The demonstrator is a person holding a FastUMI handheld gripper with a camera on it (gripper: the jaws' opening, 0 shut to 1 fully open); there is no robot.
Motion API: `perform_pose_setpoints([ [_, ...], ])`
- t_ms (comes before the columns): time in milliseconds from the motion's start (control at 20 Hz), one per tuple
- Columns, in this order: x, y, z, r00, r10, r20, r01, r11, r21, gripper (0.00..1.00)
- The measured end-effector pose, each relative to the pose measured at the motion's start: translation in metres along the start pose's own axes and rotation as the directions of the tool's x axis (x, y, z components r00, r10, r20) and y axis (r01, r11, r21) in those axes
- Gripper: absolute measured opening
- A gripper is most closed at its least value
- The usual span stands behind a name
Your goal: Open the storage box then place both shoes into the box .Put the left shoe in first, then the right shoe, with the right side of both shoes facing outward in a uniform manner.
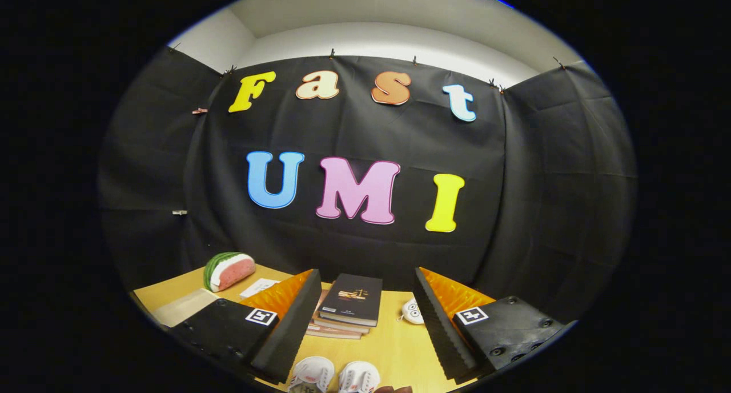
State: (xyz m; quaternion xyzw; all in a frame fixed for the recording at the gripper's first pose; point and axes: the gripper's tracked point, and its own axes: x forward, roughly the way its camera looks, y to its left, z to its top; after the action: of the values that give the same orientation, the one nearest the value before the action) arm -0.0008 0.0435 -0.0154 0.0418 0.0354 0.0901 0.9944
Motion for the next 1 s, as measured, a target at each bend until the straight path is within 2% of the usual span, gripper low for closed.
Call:
perform_pose_setpoints([
  [150,0.005,0.031,-0.013,0.990,0.131,-0.050,-0.128,0.989,0.071,0.97],
  [300,0.009,0.062,-0.026,0.955,0.279,-0.102,-0.261,0.953,0.156,0.97],
  [450,0.006,0.097,-0.049,0.883,0.435,-0.179,-0.380,0.884,0.272,0.99],
  [600,-0.001,0.129,-0.076,0.782,0.574,-0.242,-0.444,0.786,0.430,0.98],
  [700,-0.008,0.147,-0.098,0.705,0.650,-0.284,-0.439,0.714,0.546,0.98],
  [800,-0.014,0.161,-0.126,0.628,0.708,-0.324,-0.393,0.648,0.653,0.98],
  [1000,-0.020,0.184,-0.176,0.507,0.778,-0.370,-0.282,0.555,0.782,0.98],
])
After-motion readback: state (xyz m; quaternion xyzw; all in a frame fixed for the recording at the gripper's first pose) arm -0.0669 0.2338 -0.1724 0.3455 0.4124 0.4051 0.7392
